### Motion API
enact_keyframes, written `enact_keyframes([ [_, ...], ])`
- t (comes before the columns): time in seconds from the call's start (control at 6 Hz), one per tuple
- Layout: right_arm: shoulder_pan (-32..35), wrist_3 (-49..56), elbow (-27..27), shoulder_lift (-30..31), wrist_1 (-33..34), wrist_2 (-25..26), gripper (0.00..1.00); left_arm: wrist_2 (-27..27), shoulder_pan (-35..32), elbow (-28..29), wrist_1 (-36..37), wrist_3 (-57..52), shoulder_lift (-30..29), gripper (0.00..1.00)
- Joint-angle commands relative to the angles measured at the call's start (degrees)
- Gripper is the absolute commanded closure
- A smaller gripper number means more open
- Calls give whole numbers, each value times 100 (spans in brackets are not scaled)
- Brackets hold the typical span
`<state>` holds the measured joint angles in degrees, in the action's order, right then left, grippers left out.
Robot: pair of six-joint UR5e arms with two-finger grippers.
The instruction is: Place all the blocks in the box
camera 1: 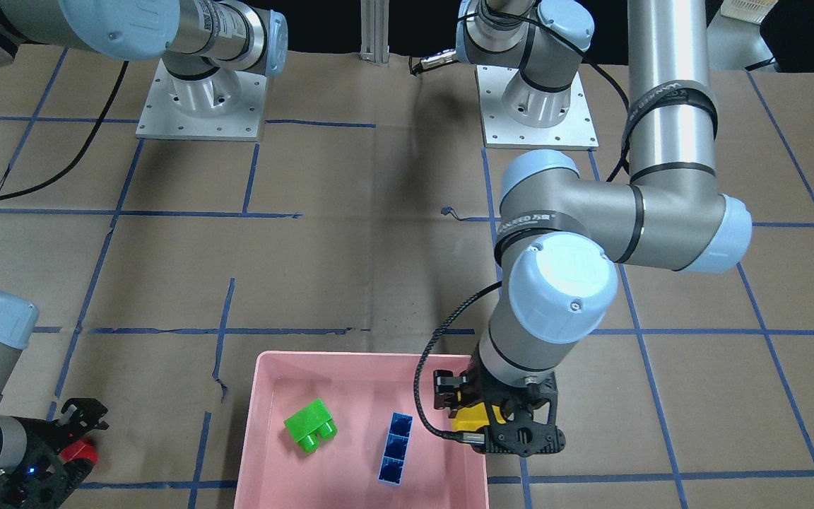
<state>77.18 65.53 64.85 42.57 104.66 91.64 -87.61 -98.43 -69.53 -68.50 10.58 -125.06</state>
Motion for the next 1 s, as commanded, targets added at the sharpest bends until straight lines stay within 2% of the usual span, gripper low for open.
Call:
enact_keyframes([
  [0.0,-36,-31,81,-12,210,-5,20,261,-341,-16,511,488,-254,60],
  [0.17,-36,-5,72,-3,238,-14,46,219,-369,-34,539,471,-230,1],
  [0.33,-36,13,54,6,300,-14,66,245,-378,-26,487,471,-108,0],
  [0.5,-36,13,-24,15,335,-23,74,227,-387,-34,304,471,111,0],
  [0.67,-36,-92,-155,58,370,-75,76,184,-370,-69,-550,393,644,0],
  [0.83,-36,-458,-592,154,275,-58,77,175,-317,-95,-1290,287,1241,0],
])
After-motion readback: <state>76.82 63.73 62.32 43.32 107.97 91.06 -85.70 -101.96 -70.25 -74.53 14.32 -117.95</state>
